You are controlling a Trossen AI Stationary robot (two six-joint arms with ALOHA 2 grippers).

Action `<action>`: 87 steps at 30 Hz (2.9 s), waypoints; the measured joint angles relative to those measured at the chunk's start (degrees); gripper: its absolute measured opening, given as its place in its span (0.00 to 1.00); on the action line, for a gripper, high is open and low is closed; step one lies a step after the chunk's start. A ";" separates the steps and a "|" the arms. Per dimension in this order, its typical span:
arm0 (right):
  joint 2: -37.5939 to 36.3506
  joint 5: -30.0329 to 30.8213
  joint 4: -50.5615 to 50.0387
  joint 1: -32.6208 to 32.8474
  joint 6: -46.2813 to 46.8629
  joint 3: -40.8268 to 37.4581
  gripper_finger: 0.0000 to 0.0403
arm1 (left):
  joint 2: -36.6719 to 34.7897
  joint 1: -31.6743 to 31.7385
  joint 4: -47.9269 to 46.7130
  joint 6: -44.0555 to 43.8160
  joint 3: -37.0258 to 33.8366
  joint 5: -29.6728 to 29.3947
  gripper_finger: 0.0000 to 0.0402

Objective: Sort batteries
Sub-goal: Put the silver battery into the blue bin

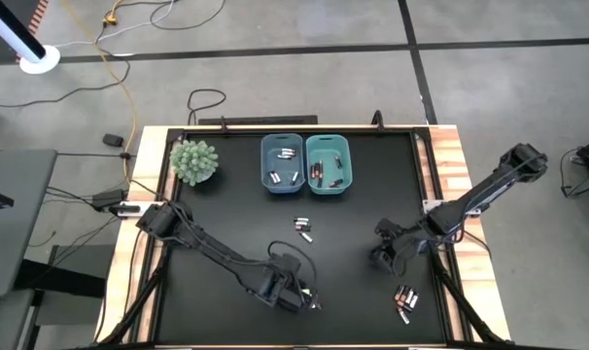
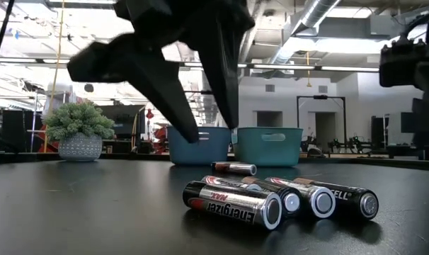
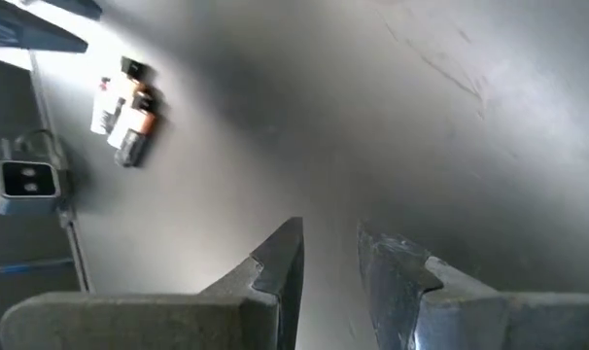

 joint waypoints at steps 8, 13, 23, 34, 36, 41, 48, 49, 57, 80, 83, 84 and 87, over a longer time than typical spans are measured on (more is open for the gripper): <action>0.00 -0.01 6.04 -3.03 -6.01 0.00 0.29 | -0.16 -0.12 -0.38 4.35 0.04 -0.34 0.37; -0.01 -0.03 7.53 -4.68 -8.44 0.00 0.29 | -0.16 -0.17 -1.39 7.91 0.06 -0.09 0.37; -0.01 -0.01 10.44 -8.54 -8.33 0.00 0.29 | -0.98 -0.27 -9.23 15.65 -0.82 3.19 0.37; 0.05 0.00 18.37 -14.53 -9.97 0.00 0.29 | -27.32 -3.69 5.14 13.56 -37.36 2.95 0.37; 0.08 0.06 19.60 -15.46 -11.10 0.51 0.29 | -32.94 -4.68 7.83 14.58 -43.64 1.81 0.37; 3.68 1.65 19.57 -16.71 -16.26 6.23 0.29 | -45.81 -6.33 9.19 16.64 -55.67 1.08 0.37; 17.30 1.82 8.44 -18.22 -20.33 21.13 0.29 | -62.08 -6.81 8.82 17.34 -67.90 -0.66 0.37; 19.45 1.83 4.81 -18.23 -20.51 23.71 0.29 | -64.12 -6.81 9.02 17.38 -69.24 -0.70 0.37; 32.84 1.81 -13.06 -18.47 -20.54 38.86 0.29 | -76.19 -6.81 8.66 18.40 -75.53 -1.37 0.37; 51.83 2.04 -9.29 -18.52 -19.02 46.29 0.41 | -79.20 -6.79 8.93 32.75 -76.89 -1.57 0.37; 52.82 1.83 -8.86 -18.83 -18.83 46.29 0.40 | -79.20 -6.79 8.99 32.73 -76.89 -1.57 0.37; 52.95 1.83 -9.10 -18.84 -18.80 46.25 0.40 | -79.20 -6.79 8.96 32.72 -76.89 -1.57 0.37; 53.69 1.94 -7.94 -19.39 -18.88 46.38 0.39 | -79.19 -6.77 9.07 32.64 -76.87 -1.59 0.37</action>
